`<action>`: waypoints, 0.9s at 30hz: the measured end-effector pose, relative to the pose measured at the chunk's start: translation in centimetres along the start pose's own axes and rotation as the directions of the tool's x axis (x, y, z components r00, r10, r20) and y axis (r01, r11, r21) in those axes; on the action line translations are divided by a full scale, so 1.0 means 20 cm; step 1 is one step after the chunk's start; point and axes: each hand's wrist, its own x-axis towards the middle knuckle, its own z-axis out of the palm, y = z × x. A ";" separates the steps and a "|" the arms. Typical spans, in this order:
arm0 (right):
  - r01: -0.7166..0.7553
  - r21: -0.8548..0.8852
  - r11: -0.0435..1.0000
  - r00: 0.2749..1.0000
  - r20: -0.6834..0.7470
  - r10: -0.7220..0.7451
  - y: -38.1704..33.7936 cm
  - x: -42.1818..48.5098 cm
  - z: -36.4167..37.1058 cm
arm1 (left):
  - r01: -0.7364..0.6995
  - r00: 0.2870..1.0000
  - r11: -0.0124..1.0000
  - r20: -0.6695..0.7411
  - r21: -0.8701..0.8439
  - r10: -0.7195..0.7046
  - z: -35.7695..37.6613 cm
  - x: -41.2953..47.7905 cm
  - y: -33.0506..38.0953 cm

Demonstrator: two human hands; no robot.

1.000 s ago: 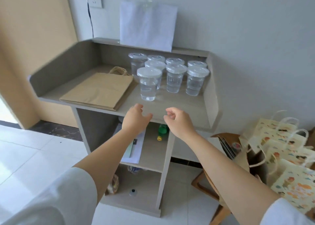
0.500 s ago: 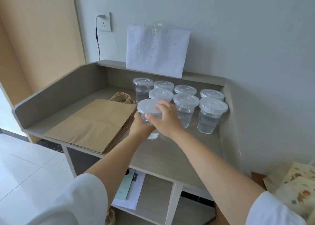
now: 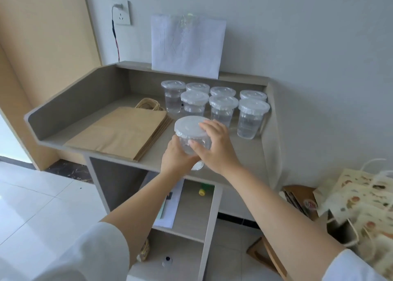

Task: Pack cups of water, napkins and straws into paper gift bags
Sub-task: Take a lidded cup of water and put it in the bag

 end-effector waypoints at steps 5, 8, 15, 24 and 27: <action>0.021 -0.061 0.998 0.999 -0.040 -0.024 -0.14 -0.33 -0.15 | -0.090 0.996 0.989 -0.027 -0.117 0.087 0.00 -0.37 0.02; -0.069 -0.030 0.997 0.998 -0.019 0.068 -0.20 -0.55 -0.27 | -0.091 0.995 0.984 0.029 -0.156 0.097 0.03 -0.57 0.02; -0.404 -0.127 0.906 0.842 0.336 0.423 -0.17 -0.99 -0.66 | -0.154 0.929 0.976 0.313 -0.155 0.197 0.30 -1.00 0.00; -0.588 -0.221 0.778 0.684 0.376 0.625 0.22 -1.43 -1.03 | -0.162 0.676 0.979 0.709 -0.124 0.202 0.90 -1.27 0.18; -0.643 -0.215 0.735 0.666 0.319 0.675 0.41 -1.56 -1.16 | -0.191 0.593 0.978 0.784 -0.082 0.181 1.16 -1.31 0.26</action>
